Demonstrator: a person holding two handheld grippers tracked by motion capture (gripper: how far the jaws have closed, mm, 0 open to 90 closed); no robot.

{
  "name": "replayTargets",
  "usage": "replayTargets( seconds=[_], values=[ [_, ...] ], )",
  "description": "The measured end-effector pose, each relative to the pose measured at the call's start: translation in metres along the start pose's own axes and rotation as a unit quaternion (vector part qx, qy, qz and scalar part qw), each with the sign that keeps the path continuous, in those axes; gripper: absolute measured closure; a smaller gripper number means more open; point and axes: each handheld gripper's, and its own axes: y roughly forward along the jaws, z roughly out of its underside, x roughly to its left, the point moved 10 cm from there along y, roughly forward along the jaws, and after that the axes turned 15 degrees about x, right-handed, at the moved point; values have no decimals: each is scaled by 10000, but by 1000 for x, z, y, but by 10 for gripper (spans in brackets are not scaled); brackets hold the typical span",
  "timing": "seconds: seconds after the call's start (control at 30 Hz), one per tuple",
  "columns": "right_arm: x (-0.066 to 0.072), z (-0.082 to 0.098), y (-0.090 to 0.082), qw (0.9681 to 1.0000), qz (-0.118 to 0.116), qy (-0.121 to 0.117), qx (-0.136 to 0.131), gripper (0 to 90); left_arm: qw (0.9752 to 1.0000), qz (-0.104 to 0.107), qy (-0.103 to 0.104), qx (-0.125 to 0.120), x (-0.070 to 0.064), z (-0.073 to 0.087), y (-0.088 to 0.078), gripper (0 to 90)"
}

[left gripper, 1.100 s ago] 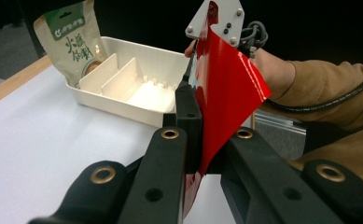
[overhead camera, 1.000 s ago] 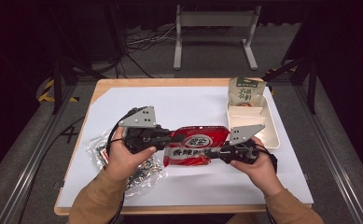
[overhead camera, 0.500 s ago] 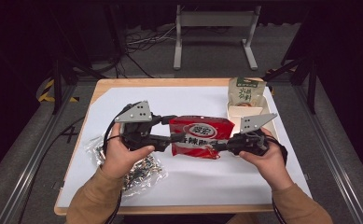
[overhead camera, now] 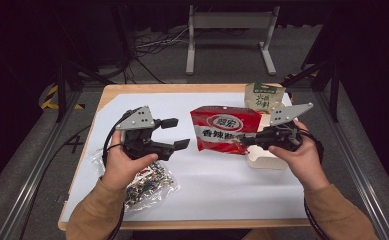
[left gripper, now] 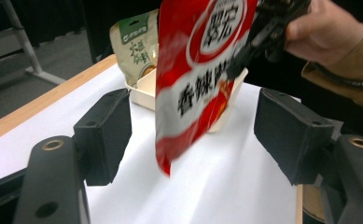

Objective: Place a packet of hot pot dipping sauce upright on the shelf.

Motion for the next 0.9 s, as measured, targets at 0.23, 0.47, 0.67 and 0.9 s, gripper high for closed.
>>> replayTargets(
  seconds=[0.23, 0.47, 0.67, 0.9],
  values=[
    [-22, -2, -24, 9996, 246, 85, -49, 878, 9999, -29, -123, 20, 6, 4, -1, 282],
    [-42, -1, -38, 9990, 404, 183, -87, 878, 9998, -79, -186, 52, 11, 9, -2, 274],
    [-58, 2, -48, 9982, 533, 262, -122, 879, 9996, -109, -251, 62, 16, 12, -2, 260],
    [-78, 11, -57, 9966, 684, 429, -171, 879, 9996, -145, -239, 79, 17, 13, -2, 253]
  ],
)
